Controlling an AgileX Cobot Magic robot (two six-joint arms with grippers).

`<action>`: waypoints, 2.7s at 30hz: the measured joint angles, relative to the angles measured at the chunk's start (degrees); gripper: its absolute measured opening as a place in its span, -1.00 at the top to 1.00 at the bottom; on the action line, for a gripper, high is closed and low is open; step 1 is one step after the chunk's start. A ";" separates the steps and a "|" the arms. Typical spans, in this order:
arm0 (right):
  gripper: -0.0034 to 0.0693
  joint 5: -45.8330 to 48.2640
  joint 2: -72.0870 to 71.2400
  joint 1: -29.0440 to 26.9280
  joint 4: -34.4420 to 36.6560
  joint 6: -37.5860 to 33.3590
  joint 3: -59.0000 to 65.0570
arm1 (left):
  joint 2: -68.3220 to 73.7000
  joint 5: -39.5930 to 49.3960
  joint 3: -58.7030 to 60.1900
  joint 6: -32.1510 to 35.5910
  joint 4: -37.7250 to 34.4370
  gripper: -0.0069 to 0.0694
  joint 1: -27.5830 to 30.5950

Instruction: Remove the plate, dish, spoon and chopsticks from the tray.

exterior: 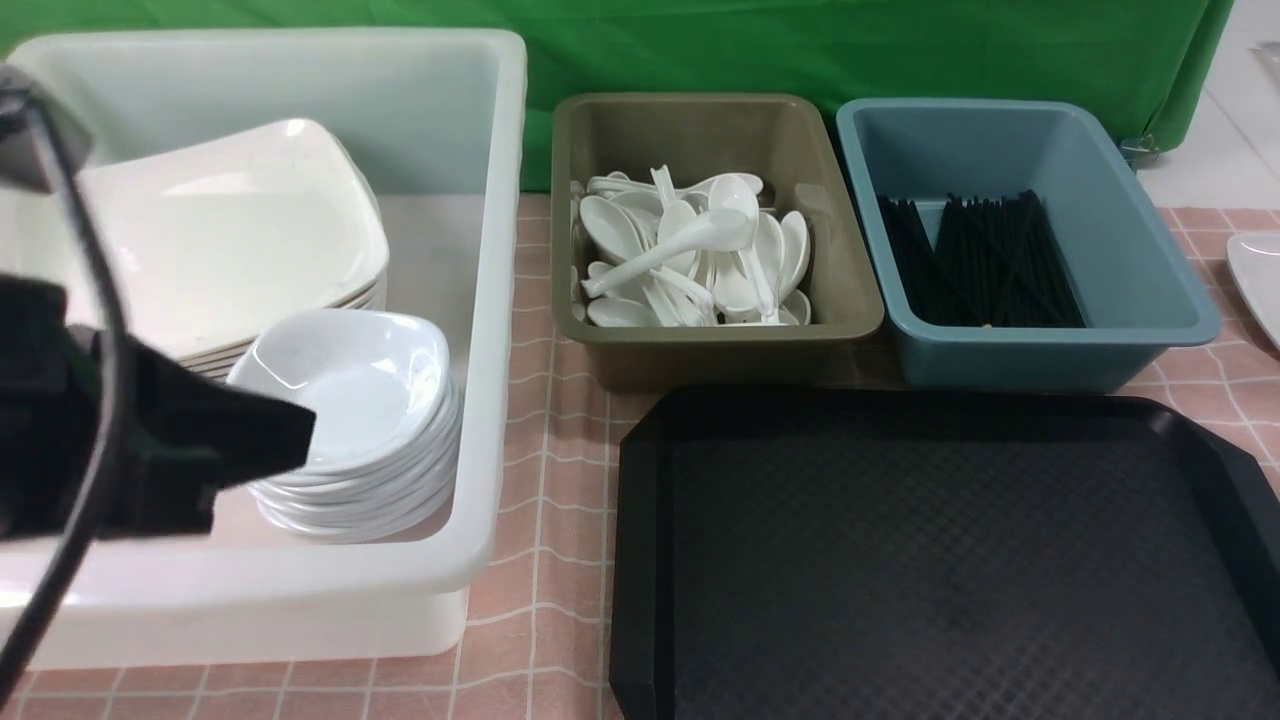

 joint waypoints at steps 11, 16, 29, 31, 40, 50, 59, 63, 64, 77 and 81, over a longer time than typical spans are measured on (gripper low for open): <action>0.25 0.00 0.00 0.00 0.05 -0.27 0.00 | -20.62 -18.47 11.35 -7.82 -4.36 0.82 0.00; 0.25 0.00 0.00 0.00 0.05 -0.27 0.00 | -22.83 -23.45 12.08 -8.24 -4.47 0.82 0.00; 0.25 0.00 0.00 0.00 0.05 -0.27 0.00 | -22.95 -26.41 12.45 -8.36 7.54 0.82 0.00; 0.25 0.00 0.00 0.00 0.05 -0.27 0.00 | -22.95 -27.15 12.45 -8.44 9.66 0.82 0.00; 0.25 0.00 0.00 0.00 0.05 -0.27 0.00 | -23.25 -38.67 21.84 -12.95 11.43 0.81 0.00; 0.25 0.00 0.00 0.00 0.05 -0.27 0.00 | -37.57 -55.73 45.35 -34.73 34.80 0.81 0.90; 0.25 0.00 0.00 0.00 0.05 -0.27 0.00 | -46.56 -47.46 50.66 -36.06 37.52 0.81 8.48; 0.25 0.00 0.00 0.00 0.05 -0.27 0.00 | -46.69 -43.17 50.71 -29.29 34.16 0.81 8.55; 0.25 0.00 0.00 0.00 0.05 -0.27 0.00 | -46.69 -42.75 50.71 -28.15 33.74 0.81 8.55; 0.25 0.00 0.00 0.00 0.05 -0.27 0.00 | -46.69 -42.38 50.71 -27.38 32.69 0.81 8.55; 0.25 0.00 0.00 0.00 0.05 -0.27 0.00 | -46.69 -42.38 50.71 -27.38 32.69 0.81 8.55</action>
